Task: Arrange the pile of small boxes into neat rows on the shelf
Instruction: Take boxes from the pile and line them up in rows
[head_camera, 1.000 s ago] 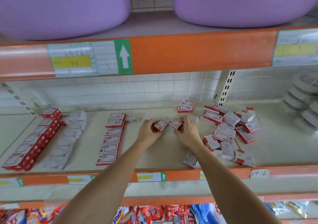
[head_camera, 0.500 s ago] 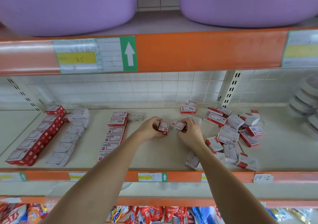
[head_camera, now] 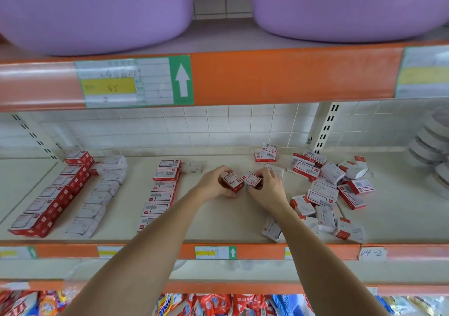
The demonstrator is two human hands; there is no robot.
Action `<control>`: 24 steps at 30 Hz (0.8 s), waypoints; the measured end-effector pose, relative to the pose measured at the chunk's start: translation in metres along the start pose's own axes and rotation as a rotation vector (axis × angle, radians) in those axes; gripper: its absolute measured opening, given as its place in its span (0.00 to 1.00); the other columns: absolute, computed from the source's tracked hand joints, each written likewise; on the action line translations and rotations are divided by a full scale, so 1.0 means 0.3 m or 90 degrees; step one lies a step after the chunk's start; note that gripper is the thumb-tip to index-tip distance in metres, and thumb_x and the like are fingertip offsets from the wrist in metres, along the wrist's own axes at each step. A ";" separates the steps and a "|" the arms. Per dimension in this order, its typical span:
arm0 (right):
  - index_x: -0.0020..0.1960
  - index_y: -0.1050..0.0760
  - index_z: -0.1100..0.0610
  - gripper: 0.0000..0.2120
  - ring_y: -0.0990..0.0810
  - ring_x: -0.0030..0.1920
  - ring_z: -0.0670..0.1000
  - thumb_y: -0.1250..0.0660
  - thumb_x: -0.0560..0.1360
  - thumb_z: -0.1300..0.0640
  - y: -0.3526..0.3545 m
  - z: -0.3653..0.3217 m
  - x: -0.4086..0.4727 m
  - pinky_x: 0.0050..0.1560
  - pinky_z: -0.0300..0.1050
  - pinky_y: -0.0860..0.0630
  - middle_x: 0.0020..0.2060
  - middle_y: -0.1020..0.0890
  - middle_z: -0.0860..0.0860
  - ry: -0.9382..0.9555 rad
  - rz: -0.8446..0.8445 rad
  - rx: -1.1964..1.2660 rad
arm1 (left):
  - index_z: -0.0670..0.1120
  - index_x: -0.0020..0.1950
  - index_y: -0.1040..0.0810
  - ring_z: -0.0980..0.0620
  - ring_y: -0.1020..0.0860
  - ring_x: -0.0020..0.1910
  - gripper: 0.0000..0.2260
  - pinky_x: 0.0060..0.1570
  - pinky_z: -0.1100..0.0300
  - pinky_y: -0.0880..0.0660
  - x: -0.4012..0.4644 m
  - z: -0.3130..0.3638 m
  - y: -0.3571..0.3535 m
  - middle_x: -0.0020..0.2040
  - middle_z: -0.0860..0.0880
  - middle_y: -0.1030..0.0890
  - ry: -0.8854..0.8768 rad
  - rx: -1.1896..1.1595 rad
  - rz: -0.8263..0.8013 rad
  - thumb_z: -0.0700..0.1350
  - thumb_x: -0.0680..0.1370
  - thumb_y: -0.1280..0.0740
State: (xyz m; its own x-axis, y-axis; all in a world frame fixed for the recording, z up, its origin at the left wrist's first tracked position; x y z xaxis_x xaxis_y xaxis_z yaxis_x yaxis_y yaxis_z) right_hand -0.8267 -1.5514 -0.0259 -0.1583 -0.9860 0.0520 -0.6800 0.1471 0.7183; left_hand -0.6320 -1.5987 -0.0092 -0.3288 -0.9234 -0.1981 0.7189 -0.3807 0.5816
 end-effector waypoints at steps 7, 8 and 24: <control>0.56 0.30 0.51 0.21 0.31 0.57 0.51 0.27 0.68 0.46 0.005 -0.004 0.003 0.57 0.48 0.29 0.54 0.26 0.48 -0.023 0.015 0.028 | 0.51 0.47 0.32 0.53 0.24 0.37 0.31 0.35 0.55 0.32 -0.020 0.038 -0.053 0.39 0.55 0.21 0.009 0.196 0.106 0.69 0.60 0.24; 0.56 0.30 0.51 0.21 0.31 0.56 0.51 0.27 0.68 0.46 0.007 -0.008 0.003 0.56 0.48 0.29 0.53 0.26 0.48 -0.025 0.017 0.027 | 0.51 0.48 0.32 0.52 0.23 0.39 0.31 0.37 0.54 0.30 -0.018 0.037 -0.054 0.40 0.55 0.20 0.007 0.195 0.108 0.69 0.60 0.24; 0.48 0.28 0.56 0.15 0.22 0.45 0.54 0.24 0.69 0.55 -0.137 -0.336 0.053 0.39 0.45 0.30 0.44 0.21 0.52 -0.110 0.161 0.237 | 0.44 0.52 0.24 0.49 0.25 0.44 0.24 0.43 0.54 0.28 -0.084 0.020 0.265 0.49 0.50 0.28 -0.137 0.113 0.207 0.52 0.63 0.18</control>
State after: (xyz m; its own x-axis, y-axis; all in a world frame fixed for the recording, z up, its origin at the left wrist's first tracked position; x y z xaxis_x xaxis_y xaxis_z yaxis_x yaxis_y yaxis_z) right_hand -0.7289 -1.5809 0.0152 -0.4473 -0.8927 0.0539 -0.8099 0.4299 0.3990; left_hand -0.5703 -1.6054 0.0469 -0.2361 -0.9555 0.1770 0.6955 -0.0389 0.7175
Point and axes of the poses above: each hand's wrist, its own x-axis towards the middle knuckle, its own y-axis out of the back of the hand, z = x × y, the point moved 2 cm from there along x, towards the middle knuckle
